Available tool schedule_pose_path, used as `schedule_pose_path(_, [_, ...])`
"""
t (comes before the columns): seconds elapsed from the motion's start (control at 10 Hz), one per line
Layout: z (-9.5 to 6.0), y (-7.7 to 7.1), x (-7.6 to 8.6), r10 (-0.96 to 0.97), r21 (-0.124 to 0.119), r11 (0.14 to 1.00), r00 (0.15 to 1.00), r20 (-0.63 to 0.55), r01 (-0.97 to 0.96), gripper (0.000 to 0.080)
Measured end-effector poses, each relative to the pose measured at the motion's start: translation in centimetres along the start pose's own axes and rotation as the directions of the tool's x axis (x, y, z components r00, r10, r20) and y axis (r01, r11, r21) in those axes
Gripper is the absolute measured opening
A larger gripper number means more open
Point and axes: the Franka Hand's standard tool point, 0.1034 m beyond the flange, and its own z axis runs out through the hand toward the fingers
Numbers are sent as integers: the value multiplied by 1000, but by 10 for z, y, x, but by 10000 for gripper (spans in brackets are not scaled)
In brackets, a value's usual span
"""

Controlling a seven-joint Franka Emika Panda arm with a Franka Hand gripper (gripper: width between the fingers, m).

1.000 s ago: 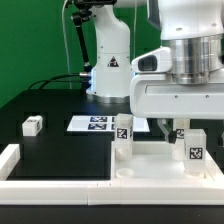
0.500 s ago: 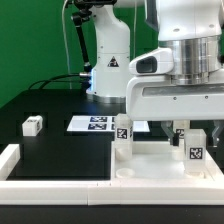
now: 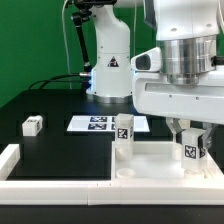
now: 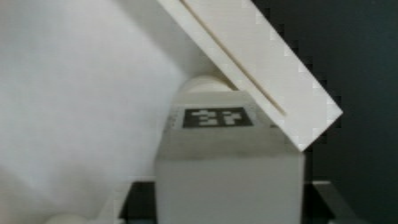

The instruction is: Assemble square table

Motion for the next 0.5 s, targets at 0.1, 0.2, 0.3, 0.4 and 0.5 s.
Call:
schedule_pose_path(0.1, [0, 0, -1, 161, -2, 987, 987, 4, -161, 290])
schedule_pose_path(0.2, [2, 0, -3, 325, -7, 946, 946, 4, -325, 290])
schedule_pose_path(0.3, [3, 0, -3, 492, 1, 870, 870, 12, -492, 290])
schedule_pose_path(0.4, [3, 2, -2, 612, 25, 790, 790, 23, -613, 291])
schedule_pose_path(0.5, [4, 4, -3, 684, 40, 727, 728, 35, -685, 291])
